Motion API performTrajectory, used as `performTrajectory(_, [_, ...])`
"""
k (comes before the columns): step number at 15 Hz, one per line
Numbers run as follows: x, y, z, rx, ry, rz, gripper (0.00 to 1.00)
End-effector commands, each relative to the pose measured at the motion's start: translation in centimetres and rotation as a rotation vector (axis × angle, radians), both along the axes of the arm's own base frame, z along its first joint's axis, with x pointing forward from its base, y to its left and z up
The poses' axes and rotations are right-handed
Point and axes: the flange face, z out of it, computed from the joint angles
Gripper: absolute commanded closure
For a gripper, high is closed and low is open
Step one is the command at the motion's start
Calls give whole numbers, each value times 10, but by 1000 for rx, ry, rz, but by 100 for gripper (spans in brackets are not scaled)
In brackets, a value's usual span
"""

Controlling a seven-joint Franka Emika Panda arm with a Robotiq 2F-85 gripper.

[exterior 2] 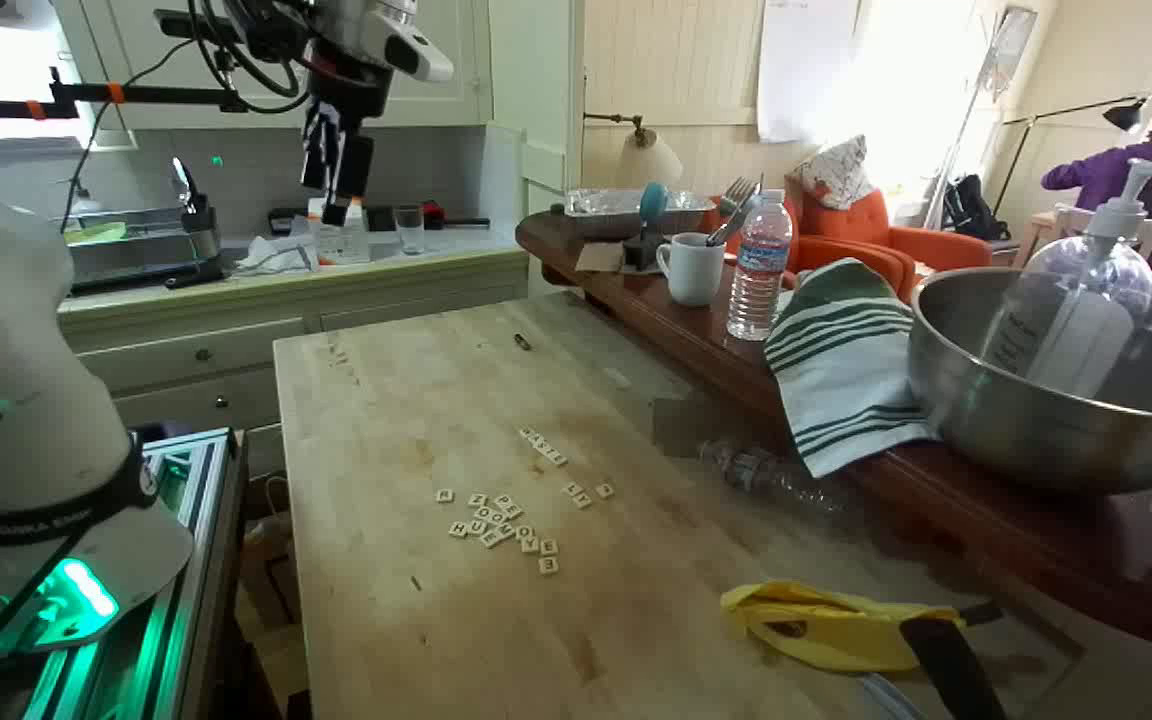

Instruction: Remove the tile letter s from the word, then move the two right tile letters to the left, then add tile letter r to the word

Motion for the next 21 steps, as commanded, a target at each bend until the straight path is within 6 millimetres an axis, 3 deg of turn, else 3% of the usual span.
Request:
performTrajectory(1, [0,0,0,0,1,0,0])
performTrajectory(5, [0,0,0,0,1,0,0])
performTrajectory(11, [43,-42,-46,-209,-150,-15,0])
performTrajectory(15, [71,-63,-86,-235,-236,-11,0])
performTrajectory(19, [100,-83,-120,-187,-302,-123,0])
performTrajectory(20, [88,-74,-104,-210,-307,-85,0])
performTrajectory(21, [92,-79,-112,-206,-304,-99,0])
